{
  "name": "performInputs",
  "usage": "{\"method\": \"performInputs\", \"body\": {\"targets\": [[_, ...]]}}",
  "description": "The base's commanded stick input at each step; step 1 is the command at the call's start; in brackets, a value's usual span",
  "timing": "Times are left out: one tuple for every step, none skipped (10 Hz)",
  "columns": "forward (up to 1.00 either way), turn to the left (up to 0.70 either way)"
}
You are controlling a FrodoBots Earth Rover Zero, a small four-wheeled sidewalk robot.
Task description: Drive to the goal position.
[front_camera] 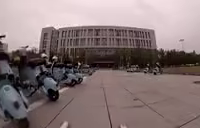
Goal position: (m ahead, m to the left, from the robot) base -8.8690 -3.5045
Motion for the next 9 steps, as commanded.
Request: {"method": "performInputs", "body": {"targets": [[0.70,-0.35],[0.70,-0.29],[0.70,-0.21],[0.70,-0.03],[0.70,0.00],[0.70,0.00],[0.70,0.00],[0.70,0.00],[0.70,0.00]]}}
